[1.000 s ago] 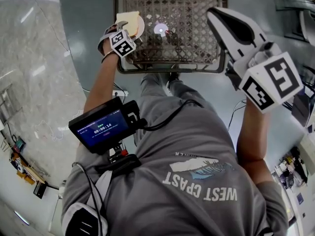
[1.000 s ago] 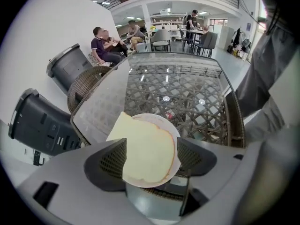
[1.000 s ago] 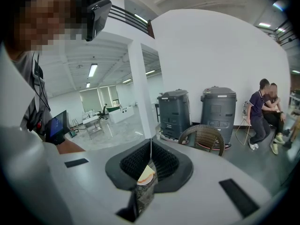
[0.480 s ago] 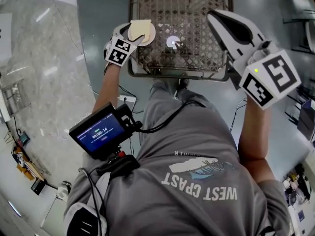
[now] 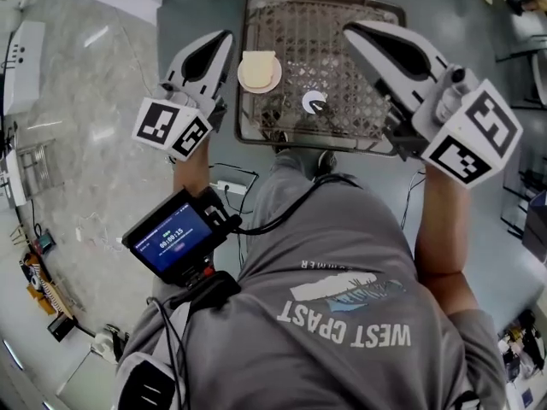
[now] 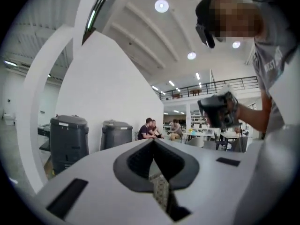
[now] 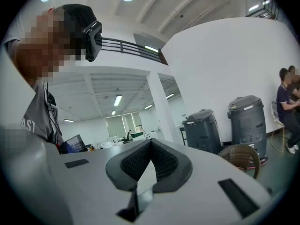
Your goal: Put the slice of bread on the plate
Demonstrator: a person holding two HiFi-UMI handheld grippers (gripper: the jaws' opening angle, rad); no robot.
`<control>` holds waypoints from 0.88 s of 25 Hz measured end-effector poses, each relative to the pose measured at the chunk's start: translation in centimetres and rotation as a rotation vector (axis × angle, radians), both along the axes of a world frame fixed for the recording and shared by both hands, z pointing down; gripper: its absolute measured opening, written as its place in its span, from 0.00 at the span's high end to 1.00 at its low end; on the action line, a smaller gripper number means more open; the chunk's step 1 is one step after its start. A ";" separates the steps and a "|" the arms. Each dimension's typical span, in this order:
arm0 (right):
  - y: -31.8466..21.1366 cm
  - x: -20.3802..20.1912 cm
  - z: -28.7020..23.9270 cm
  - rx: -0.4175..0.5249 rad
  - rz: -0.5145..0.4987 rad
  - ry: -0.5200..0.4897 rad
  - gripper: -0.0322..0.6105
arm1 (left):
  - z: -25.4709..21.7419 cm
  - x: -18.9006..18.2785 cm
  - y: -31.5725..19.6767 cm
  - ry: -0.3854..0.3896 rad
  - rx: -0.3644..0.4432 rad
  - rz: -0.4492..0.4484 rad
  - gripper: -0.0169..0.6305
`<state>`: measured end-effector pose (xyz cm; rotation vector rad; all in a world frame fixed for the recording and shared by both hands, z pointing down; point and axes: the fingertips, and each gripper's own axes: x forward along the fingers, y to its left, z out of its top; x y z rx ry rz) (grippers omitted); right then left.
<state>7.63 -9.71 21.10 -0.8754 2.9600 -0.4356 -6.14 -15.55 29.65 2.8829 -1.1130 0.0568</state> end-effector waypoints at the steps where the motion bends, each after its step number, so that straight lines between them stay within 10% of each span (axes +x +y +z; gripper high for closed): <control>1: -0.1 -0.3 -0.2 0.011 -0.012 -0.013 0.94 | -2.0 0.0 0.4 0.025 0.029 0.004 0.96; 22: -0.2 -1.6 -0.9 0.125 -0.056 -0.007 0.94 | -11.0 -2.4 5.0 0.033 0.232 -0.055 0.96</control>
